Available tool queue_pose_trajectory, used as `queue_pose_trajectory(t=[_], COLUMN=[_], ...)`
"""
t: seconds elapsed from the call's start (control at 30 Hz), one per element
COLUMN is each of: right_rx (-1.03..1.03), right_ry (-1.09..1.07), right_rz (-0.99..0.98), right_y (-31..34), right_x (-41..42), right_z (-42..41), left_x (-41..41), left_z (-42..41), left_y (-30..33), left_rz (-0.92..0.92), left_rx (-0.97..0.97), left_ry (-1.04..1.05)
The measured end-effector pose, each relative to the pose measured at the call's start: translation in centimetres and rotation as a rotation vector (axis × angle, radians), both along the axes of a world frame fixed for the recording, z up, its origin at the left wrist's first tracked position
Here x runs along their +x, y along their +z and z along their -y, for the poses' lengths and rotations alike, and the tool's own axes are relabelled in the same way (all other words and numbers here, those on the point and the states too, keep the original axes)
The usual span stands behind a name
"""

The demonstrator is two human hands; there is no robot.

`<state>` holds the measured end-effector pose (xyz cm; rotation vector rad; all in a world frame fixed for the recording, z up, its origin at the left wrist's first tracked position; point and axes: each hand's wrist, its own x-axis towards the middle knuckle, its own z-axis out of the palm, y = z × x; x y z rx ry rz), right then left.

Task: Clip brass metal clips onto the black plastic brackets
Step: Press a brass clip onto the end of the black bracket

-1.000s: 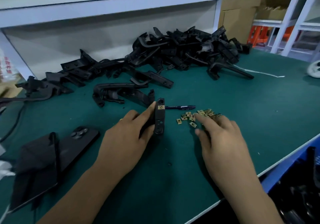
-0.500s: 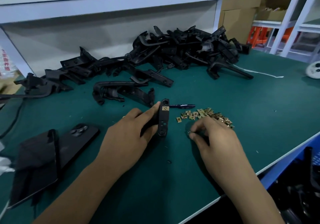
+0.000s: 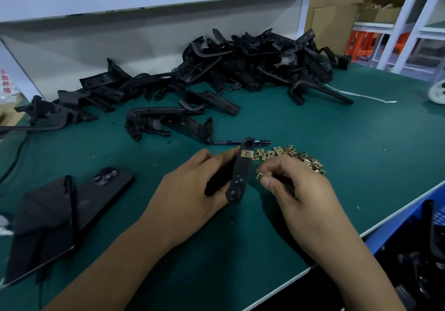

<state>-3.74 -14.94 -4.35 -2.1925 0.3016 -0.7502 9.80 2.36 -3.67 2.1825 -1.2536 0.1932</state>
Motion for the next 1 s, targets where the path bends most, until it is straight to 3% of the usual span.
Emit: queue_pose_trajectory(t=[0.1, 0.17, 0.23, 0.37, 0.6, 0.77, 1.0], right_rx=[0.118, 0.195, 0.181, 0.15, 0.597, 1.036, 1.118], right_ry=[0.03, 0.069, 0.079, -0.019, 0.055, 0.022, 0.183], right_rz=[0.034, 0.038, 0.01, 0.058, 0.275, 0.487, 0.365], right_y=[0.0, 0.1, 0.1, 0.0, 0.4, 0.8, 1.0], right_x=[0.0, 0.1, 0.1, 0.2, -0.3, -0.5, 0.0], right_z=[-0.4, -0.8, -1.0, -0.8, 0.5, 0.7, -1.2], left_x=[-0.2, -0.1, 0.0, -0.8, -0.1, -0.4, -0.6], left_z=[0.5, 1.5, 1.7, 0.5, -0.2, -0.2, -0.2], left_y=[-0.2, -0.4, -0.7, -0.3, 0.1, 0.9, 1.1], left_rz=[-0.16, -0.23, -0.204, -0.164, 0.043, 0.118, 0.11], left_rx=[-0.108, -0.041, 0.012, -0.112, 0.126, 0.112, 0.089], left_ry=[0.029, 0.107, 0.139, 0.068, 0.119, 0.152, 0.163])
